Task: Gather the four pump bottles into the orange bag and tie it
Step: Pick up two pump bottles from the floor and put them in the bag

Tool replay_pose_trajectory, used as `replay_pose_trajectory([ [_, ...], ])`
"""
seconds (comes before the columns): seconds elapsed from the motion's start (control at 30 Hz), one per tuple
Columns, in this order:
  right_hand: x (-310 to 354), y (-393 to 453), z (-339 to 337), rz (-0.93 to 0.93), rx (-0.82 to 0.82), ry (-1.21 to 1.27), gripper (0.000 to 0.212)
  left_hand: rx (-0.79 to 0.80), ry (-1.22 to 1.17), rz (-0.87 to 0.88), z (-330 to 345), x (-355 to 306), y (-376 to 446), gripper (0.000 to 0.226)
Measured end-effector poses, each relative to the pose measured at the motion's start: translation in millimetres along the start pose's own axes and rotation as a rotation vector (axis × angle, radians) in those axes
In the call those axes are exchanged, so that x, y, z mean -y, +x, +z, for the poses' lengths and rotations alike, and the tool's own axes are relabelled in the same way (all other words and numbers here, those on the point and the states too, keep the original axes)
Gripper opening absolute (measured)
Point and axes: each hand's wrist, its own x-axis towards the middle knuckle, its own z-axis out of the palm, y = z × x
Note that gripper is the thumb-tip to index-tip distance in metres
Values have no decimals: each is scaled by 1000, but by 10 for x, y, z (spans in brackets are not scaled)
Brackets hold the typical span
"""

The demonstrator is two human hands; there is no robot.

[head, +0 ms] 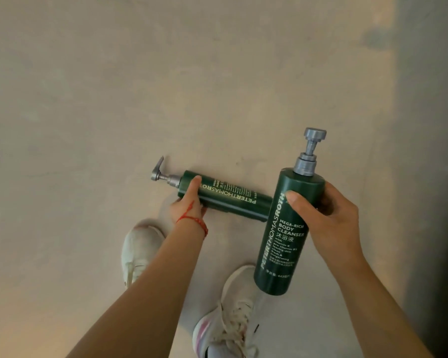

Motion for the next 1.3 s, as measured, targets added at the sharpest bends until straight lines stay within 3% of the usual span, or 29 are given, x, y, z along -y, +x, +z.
replay_pose_trajectory([
  [0.13,176,-106,-113,15,-31,-5,26,38,134,138,-156,-197,-155,25],
  [0.27,642,-366,-214,32,-50,37,25,262,337,304,-403,-655,-781,16],
  [0.6,2670,-1435,-436,-9,31,155,13,616,690,644,-952,-2188,-3051,6],
  [0.83,4242,-2176,-672,-163,6,182,10,649,541,804,-1448,-3202,-4562,23],
  [0.97,5101,-2530,-632,-275,-5,182,9,653,422,890,-1772,-3696,-5223,17],
  [1.3,6608,-3409,110,-488,146,165,12,583,131,1044,-2866,-4579,-6118,17],
])
